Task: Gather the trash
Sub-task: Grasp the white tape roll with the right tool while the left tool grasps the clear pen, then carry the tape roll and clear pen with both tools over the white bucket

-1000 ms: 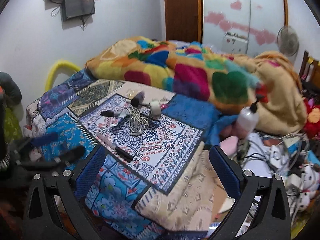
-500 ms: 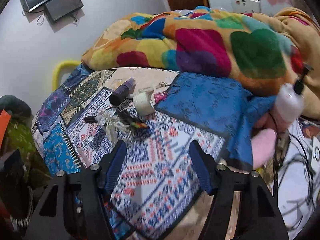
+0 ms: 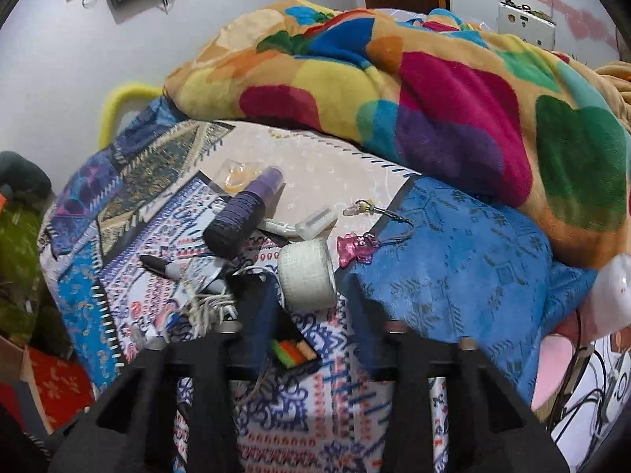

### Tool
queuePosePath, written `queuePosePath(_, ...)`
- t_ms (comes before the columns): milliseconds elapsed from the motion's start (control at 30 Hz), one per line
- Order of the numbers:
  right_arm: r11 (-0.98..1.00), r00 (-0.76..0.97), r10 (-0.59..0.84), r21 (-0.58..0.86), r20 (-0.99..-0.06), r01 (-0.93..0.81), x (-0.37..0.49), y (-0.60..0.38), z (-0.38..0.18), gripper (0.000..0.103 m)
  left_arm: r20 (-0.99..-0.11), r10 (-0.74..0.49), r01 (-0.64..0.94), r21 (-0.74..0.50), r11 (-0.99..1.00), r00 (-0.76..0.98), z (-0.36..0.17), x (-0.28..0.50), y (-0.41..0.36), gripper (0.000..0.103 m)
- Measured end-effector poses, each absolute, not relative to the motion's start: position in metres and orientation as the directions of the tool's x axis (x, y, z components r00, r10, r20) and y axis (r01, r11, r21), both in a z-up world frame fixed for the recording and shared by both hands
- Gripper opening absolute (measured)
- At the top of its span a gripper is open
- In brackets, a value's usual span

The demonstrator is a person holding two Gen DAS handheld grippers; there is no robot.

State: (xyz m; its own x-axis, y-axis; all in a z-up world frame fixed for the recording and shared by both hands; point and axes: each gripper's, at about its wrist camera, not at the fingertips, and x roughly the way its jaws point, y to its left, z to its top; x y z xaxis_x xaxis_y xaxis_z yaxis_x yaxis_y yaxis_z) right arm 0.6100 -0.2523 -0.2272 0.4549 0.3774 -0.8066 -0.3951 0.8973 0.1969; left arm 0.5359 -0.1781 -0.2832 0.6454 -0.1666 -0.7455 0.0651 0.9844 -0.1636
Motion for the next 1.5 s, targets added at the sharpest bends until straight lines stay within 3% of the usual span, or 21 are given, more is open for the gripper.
queuePosePath(267,0.902,0.495,0.405,0.245,-0.769,-0.356,0.593,-0.279,-0.215,0.024,-0.77,-0.26,0.043,-0.29,0.956,0.583,-0.279,0.54,-0.162,0.059)
queuePosePath(333,0.904,0.5,0.407,0.257,-0.764,-0.342,0.586,-0.289,-0.212,0.024,-0.778,-0.234,0.011,-0.28,0.96,0.584,-0.278,0.541,-0.166,0.067)
queuePosePath(500,0.911,0.499,0.401,0.278,-0.768,-0.304,0.565,-0.313,-0.21,0.024,-0.789,-0.167,-0.03,-0.228,0.973,0.591,-0.272,0.554,-0.18,0.068)
queuePosePath(733,0.923,0.513,0.369,0.239,-0.775,-0.303,0.53,-0.327,-0.205,0.024,-0.793,0.039,-0.216,-0.118,0.969,0.608,-0.285,0.563,-0.183,0.068)
queuePosePath(867,0.918,0.502,0.38,0.249,-0.776,-0.31,0.514,-0.327,-0.204,0.024,-0.769,0.109,-0.205,-0.029,0.978,0.63,-0.29,0.55,-0.183,0.045)
queuePosePath(1000,0.917,0.515,0.378,0.234,-0.769,-0.323,0.495,-0.328,-0.2,0.024,-0.778,0.091,-0.172,-0.023,0.985,0.622,-0.288,0.537,-0.165,0.02)
queuePosePath(1100,0.915,0.517,0.387,0.245,-0.764,-0.322,0.488,-0.326,-0.197,0.024,-0.797,0.06,-0.155,-0.043,0.987,0.601,-0.287,0.527,-0.144,0.009)
queuePosePath(1267,0.91,0.502,0.397,0.26,-0.768,-0.322,0.478,-0.318,-0.194,0.024,-0.823,-0.035,-0.105,-0.115,0.988,0.567,-0.28,0.512,-0.124,0.009)
queuePosePath(1500,0.903,0.513,0.403,0.237,-0.758,-0.359,0.454,-0.295,-0.172,0.024,-0.794,-0.073,-0.055,-0.133,0.99,0.604,-0.241,0.478,-0.109,0.009)
